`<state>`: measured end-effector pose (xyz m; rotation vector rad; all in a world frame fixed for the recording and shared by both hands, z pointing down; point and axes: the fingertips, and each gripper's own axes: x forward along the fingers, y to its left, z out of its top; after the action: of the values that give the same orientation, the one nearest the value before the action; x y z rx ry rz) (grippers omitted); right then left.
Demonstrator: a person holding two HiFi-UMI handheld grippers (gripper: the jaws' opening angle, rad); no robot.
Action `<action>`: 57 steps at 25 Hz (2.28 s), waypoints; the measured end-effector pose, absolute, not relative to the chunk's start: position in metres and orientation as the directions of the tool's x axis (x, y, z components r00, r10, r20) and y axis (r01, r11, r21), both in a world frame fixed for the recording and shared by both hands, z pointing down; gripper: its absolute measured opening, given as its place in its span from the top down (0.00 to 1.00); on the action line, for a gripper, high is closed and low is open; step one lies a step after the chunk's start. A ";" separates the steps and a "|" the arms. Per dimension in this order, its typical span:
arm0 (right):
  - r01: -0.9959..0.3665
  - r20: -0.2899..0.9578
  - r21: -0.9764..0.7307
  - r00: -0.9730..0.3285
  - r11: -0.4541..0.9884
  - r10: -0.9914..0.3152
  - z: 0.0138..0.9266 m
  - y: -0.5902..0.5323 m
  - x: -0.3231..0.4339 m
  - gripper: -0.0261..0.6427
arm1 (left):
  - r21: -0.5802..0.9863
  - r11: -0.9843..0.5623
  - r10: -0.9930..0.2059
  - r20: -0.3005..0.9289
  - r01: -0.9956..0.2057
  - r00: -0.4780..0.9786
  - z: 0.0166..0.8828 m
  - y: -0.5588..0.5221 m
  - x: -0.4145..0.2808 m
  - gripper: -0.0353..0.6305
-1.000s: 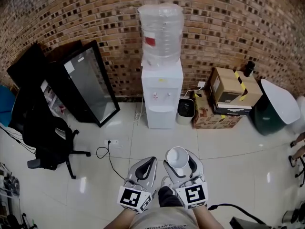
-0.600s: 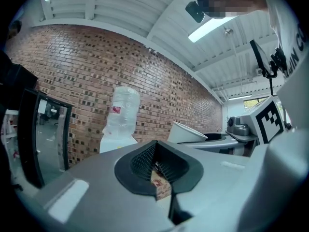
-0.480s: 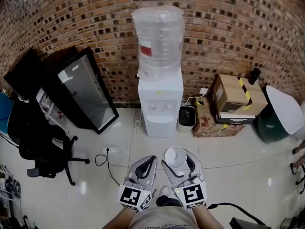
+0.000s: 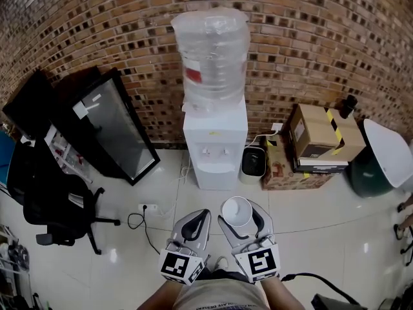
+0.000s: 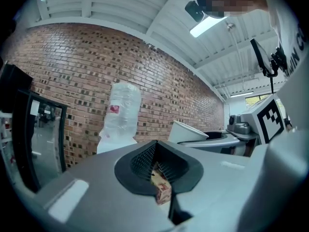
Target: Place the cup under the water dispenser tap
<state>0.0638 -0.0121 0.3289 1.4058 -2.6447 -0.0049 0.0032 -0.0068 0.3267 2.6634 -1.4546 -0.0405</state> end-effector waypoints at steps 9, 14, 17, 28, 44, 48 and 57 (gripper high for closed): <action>-0.832 0.140 0.072 -0.538 0.550 -0.832 0.335 -0.052 0.053 0.48 | 0.124 -0.558 -0.824 0.030 -0.821 0.565 0.333 -0.047 -0.001 0.96; -0.838 0.148 0.073 -0.527 0.540 -0.837 0.337 -0.086 0.043 0.48 | 0.138 -0.578 -0.811 0.015 -0.805 0.585 0.333 -0.082 -0.007 0.96; -0.842 0.159 0.075 -0.519 0.534 -0.840 0.341 -0.106 0.033 0.48 | 0.140 -0.589 -0.802 0.020 -0.796 0.597 0.335 -0.102 -0.016 0.96; -0.875 0.185 0.100 -0.451 0.473 -0.873 0.344 -0.176 0.004 0.48 | 0.169 -0.638 -0.762 0.004 -0.751 0.648 0.339 -0.173 -0.049 0.96; -0.880 0.188 0.116 -0.435 0.460 -0.880 0.378 -0.225 0.005 0.48 | 0.160 -0.616 -0.781 0.004 -0.772 0.624 0.371 -0.221 -0.056 0.96; -0.874 0.198 0.112 -0.448 0.474 -0.872 0.407 -0.238 0.006 0.48 | 0.160 -0.592 -0.800 0.003 -0.790 0.600 0.397 -0.230 -0.052 0.96; -0.854 0.200 0.110 -0.482 0.508 -0.853 0.479 -0.264 0.010 0.48 | 0.166 -0.527 -0.846 -0.002 -0.834 0.534 0.467 -0.253 -0.046 0.96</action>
<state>0.0103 -0.2644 0.4785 1.4538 -2.5225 0.0073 -0.0460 -0.2532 0.4669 2.6221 -1.4450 -0.1239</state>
